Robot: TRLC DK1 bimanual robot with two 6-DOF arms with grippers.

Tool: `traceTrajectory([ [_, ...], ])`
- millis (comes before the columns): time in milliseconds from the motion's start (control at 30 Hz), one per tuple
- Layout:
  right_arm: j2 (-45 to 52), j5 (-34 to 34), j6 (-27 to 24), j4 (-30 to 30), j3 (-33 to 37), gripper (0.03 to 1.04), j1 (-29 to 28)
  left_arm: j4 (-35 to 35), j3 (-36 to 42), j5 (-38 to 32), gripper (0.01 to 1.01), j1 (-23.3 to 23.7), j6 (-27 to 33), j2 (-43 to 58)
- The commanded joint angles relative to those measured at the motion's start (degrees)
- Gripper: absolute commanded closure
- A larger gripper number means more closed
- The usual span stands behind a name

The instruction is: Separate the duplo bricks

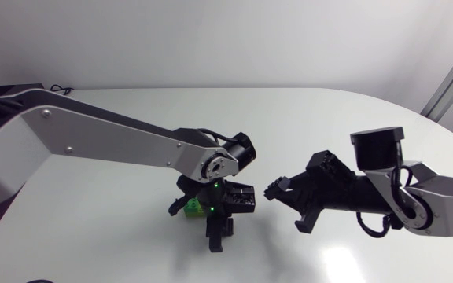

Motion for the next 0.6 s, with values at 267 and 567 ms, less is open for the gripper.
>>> traceTrajectory([
  [267, 6.84, 3.03, 2.02, 5.23, -0.58, 0.76, 3.04, -2.66, -1.43, -0.42, 0.097, 1.35, -2.02, -3.53],
  [567, 9.12, 3.21, 2.38, 6.28, 0.3, 0.75, 3.75, -2.75, 0.77, 5.38, 0.067, 2.58, -2.19, -6.43],
])
